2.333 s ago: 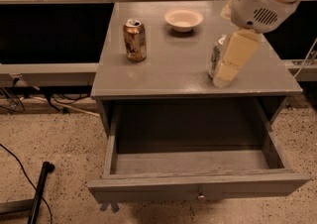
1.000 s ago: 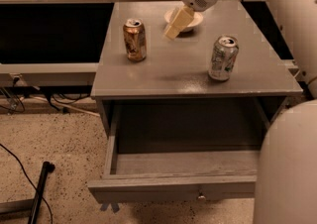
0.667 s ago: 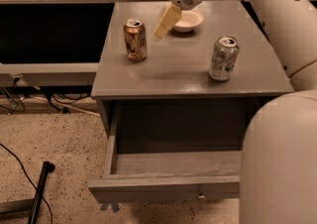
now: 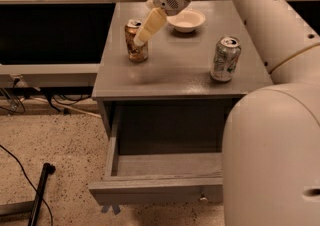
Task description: Place orange can into top drawer
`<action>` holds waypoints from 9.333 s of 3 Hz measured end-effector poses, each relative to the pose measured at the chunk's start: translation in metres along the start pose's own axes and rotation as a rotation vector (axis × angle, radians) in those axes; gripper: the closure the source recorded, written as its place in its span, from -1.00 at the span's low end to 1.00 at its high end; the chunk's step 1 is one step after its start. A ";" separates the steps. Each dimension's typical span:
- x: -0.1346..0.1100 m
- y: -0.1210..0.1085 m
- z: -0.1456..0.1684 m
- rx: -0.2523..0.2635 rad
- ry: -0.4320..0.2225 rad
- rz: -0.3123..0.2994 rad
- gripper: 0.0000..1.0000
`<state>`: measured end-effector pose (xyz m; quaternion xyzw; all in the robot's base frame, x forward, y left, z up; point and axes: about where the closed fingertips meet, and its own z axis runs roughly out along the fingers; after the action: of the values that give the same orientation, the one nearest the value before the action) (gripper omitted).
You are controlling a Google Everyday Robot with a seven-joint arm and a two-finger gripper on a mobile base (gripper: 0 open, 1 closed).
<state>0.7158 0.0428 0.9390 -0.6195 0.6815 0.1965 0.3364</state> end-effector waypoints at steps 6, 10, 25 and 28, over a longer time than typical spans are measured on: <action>0.011 -0.012 0.040 0.004 -0.034 0.093 -0.02; -0.003 0.063 -0.061 -0.001 -0.121 -0.098 1.00; 0.202 0.277 0.019 -0.101 -0.210 -0.032 1.00; 0.218 0.267 0.025 -0.133 -0.270 0.058 1.00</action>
Offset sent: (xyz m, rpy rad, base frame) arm -0.0072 0.0270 -0.0049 0.0497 0.0734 -0.0323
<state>0.4591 -0.0537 0.7291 -0.5883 0.6333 0.3323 0.3774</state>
